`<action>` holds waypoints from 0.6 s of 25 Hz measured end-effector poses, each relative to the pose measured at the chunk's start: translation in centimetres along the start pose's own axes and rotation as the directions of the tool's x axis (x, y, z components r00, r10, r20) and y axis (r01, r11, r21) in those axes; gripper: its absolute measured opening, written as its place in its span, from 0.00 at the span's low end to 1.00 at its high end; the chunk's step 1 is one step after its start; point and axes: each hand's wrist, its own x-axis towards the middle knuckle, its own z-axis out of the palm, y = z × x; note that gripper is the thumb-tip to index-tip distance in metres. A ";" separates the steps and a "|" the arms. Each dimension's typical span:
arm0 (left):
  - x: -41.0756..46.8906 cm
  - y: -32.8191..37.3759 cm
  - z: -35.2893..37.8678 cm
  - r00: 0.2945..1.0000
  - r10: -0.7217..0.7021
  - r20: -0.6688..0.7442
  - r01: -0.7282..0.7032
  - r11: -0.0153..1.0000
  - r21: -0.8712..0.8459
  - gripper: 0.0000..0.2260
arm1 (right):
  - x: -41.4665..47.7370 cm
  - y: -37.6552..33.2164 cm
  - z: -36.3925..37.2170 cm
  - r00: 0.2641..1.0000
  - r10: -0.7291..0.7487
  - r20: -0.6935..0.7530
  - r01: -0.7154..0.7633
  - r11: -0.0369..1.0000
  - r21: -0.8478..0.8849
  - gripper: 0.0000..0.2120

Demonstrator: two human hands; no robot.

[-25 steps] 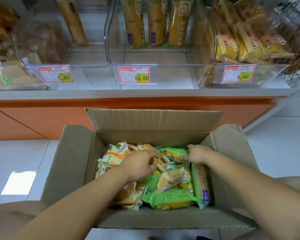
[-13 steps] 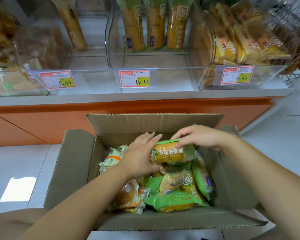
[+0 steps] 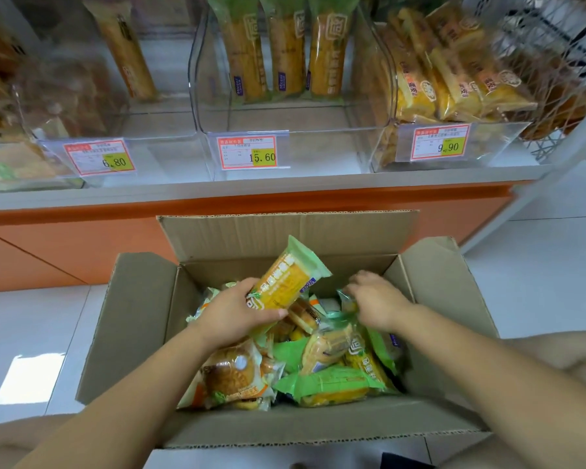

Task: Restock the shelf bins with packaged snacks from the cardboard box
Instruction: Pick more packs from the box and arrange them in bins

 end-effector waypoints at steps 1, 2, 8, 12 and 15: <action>-0.1 -0.1 0.0 1.000 -0.003 -0.010 0.003 1.000 0.030 0.25 | 0.1 -0.9 1.1 0.996 -0.061 0.072 0.069 0.991 -0.115 0.28; -0.2 -0.2 0.1 1.000 -0.010 -0.018 0.011 0.997 0.071 0.25 | 0.1 -1.6 2.0 0.986 -0.078 0.148 0.108 0.973 -0.206 0.29; -0.4 -0.3 0.2 0.998 -0.065 0.011 0.063 0.990 0.122 0.28 | -0.9 -1.5 1.2 0.999 -0.034 -0.009 0.034 0.999 0.042 0.27; -0.5 1.0 0.1 0.996 -0.076 0.040 0.074 0.996 0.049 0.28 | -3.8 -0.8 -4.2 0.979 0.021 -0.205 0.075 0.889 0.451 0.32; -0.8 2.1 -0.2 0.993 -0.030 0.114 0.034 0.999 -0.034 0.30 | -5.9 -0.1 -7.2 0.955 0.103 -0.278 0.106 0.756 0.646 0.27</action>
